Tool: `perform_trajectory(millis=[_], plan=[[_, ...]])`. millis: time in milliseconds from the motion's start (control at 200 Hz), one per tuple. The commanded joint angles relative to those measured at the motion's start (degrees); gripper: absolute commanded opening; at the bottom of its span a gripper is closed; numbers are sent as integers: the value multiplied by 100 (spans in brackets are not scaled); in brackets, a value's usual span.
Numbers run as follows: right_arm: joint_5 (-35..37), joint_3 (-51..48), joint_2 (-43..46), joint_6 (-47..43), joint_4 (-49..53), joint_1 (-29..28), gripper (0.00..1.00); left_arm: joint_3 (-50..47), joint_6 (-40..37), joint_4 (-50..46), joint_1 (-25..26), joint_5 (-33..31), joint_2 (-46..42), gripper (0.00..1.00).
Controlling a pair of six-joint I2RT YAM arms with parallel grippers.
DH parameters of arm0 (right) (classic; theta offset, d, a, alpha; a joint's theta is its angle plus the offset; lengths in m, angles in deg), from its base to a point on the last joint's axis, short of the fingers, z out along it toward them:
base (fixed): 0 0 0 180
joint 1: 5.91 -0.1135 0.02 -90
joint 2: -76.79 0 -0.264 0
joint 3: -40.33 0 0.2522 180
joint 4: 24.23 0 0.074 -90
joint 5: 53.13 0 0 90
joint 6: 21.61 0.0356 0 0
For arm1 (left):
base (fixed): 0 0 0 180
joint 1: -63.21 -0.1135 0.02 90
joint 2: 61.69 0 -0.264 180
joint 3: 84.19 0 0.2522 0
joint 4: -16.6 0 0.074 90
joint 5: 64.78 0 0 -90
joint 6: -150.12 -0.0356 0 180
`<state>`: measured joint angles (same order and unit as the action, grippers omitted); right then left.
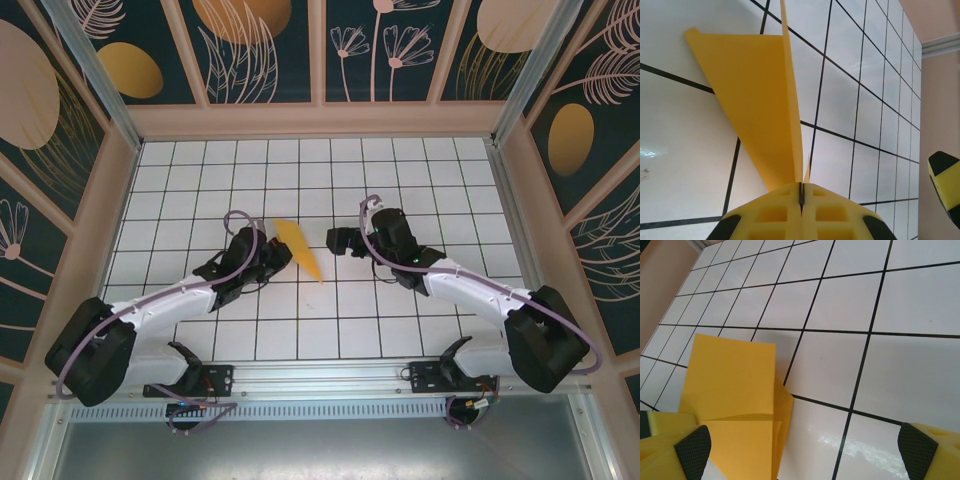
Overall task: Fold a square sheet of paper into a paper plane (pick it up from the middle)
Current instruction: Fold the wing for the fifth time at the center of the table.
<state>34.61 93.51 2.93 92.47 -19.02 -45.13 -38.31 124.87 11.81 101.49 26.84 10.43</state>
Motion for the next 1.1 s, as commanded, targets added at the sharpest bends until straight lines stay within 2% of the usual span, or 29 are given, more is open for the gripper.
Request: perform_trajectory(millis=[0, 195, 370, 600, 831, 1001, 1096], plan=[[284, 108, 101, -312, -70, -129, 99, -47, -161, -519, 30, -208, -243, 0], [489, 106, -56, -428, -315, -200, 99, 237, -455, -750, 30, -425, -110, 0], [455, 241, -563, -593, -93, -262, 97, 132, -469, -240, 28, -279, 450, 0], [745, -589, -263, -1329, -1407, -763, 88, -101, -257, 167, 24, -163, 785, 0], [441, -1293, -306, -2047, -2600, -1088, 84, -31, -130, -39, 25, -134, 664, 0], [344, -1427, -493, -2530, -3002, -1344, 82, -70, -85, -365, 23, -262, 287, 0], [36, -1397, -668, -2781, -3219, -1483, 82, -216, -17, -380, 29, -250, 127, 0]])
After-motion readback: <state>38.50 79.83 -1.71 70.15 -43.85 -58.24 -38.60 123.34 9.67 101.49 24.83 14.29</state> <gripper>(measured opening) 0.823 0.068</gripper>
